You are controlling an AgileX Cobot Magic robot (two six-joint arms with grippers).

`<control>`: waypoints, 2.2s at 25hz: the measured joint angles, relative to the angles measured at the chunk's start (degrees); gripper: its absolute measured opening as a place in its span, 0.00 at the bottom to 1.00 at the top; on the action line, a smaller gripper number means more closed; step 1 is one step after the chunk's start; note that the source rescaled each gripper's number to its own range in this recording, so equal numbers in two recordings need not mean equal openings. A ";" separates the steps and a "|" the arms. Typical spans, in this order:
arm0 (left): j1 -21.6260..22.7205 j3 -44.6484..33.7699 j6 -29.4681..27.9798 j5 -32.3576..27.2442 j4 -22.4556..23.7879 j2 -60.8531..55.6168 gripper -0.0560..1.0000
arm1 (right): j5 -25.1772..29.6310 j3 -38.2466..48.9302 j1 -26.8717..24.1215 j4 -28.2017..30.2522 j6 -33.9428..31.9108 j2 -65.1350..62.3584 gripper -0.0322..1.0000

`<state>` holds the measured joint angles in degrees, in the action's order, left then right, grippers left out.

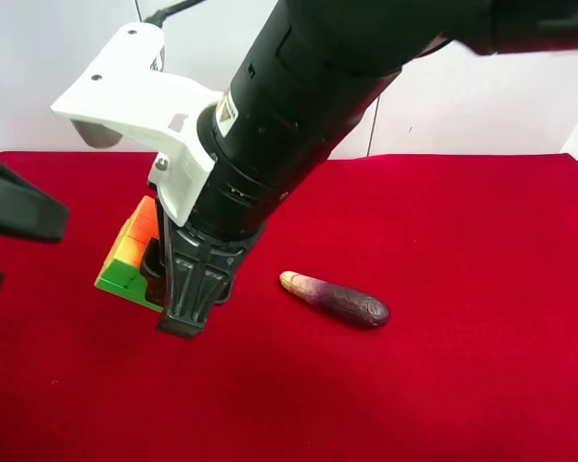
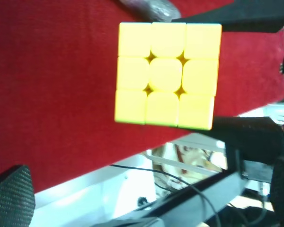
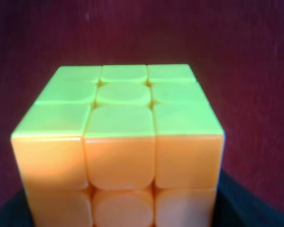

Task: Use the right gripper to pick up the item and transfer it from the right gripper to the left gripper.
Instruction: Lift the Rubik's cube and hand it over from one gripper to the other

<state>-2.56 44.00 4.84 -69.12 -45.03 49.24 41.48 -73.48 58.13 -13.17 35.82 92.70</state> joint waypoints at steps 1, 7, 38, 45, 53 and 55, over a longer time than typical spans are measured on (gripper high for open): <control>0.00 0.00 0.65 0.00 -0.68 0.64 1.00 | 0.00 0.00 0.00 -0.37 0.20 -0.21 0.03; 0.00 0.00 3.83 0.05 -5.14 3.91 1.00 | 0.00 0.00 0.02 -1.12 1.00 -0.67 0.03; -8.30 0.50 10.04 2.66 -6.34 15.87 1.00 | 0.54 0.11 0.02 -4.00 4.48 -0.67 0.03; -9.02 0.50 10.37 7.00 -7.94 17.09 0.93 | -1.68 0.11 0.13 -5.69 4.40 -0.67 0.03; -9.02 0.50 11.56 7.45 -9.44 17.09 0.09 | -1.68 0.11 0.13 -6.09 4.40 -0.67 0.03; -9.02 0.50 11.47 7.61 -9.44 17.09 0.06 | -1.68 0.11 0.13 -5.97 4.40 -0.67 0.03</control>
<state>-11.58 44.50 16.30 -61.50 -54.47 66.34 39.80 -73.37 58.26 -19.14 40.23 92.03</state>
